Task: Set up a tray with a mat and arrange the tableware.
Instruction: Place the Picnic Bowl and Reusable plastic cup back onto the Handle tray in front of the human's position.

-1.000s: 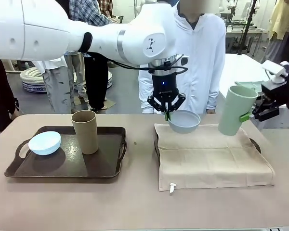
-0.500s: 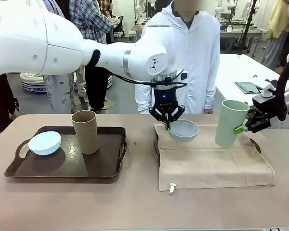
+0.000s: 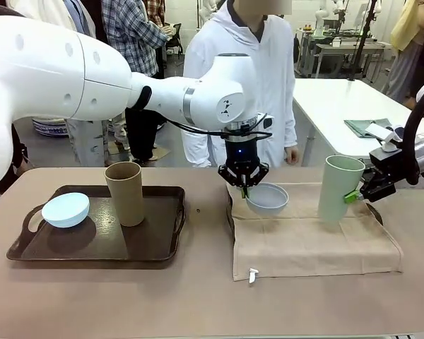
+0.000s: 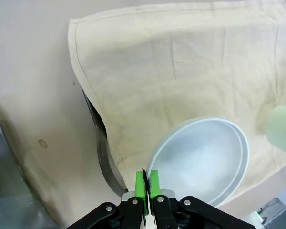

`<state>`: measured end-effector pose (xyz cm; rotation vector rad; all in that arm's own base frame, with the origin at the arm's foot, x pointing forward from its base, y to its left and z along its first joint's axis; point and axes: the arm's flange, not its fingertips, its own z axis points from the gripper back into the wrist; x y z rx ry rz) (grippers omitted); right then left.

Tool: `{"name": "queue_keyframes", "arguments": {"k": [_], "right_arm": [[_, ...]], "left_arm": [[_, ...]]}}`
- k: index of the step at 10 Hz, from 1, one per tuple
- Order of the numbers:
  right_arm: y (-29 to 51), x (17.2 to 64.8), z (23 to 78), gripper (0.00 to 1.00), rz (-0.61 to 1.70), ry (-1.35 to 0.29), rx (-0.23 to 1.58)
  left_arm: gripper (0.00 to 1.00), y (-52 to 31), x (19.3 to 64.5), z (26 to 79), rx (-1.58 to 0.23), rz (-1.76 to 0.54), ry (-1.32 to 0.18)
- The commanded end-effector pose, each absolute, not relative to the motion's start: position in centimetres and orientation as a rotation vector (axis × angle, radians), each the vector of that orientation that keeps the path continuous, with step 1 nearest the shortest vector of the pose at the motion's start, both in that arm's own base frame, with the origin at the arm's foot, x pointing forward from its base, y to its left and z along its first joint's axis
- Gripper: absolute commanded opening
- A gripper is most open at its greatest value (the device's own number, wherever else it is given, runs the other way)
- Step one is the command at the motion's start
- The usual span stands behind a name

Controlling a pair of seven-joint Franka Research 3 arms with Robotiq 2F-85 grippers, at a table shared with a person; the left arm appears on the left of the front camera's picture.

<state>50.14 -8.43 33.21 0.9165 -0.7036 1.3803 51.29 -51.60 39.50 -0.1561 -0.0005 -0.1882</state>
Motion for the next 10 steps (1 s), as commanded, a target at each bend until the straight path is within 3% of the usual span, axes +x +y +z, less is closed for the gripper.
{"name": "queue_keyframes", "arguments": {"k": [1, 7, 8, 9, 10], "right_arm": [[-8.7, 51.1, 32.6, 0.84, 1.367, -0.685, 0.905], [-9.2, 51.8, 31.4, 0.84, 1.374, -0.661, 0.870], [-9.2, 51.9, 31.4, 0.84, 1.370, -0.661, 0.867], [-9.3, 51.9, 31.4, 1.00, 1.368, -0.661, 0.862], [-9.3, 51.8, 31.4, 1.00, 1.365, -0.665, 0.859]], "left_arm": [[0.04, -51.1, 52.0, 38.7, -0.186, -0.185, -0.011], [0.04, -50.7, 52.9, 37.2, -0.180, -0.185, -0.003], [0.14, -50.7, 52.8, 37.2, -0.180, -0.184, 0.006], [0.59, -50.9, 52.8, 37.1, -0.180, -0.183, 0.020], [0.69, -50.9, 52.6, 37.0, -0.180, -0.185, 0.029]]}}
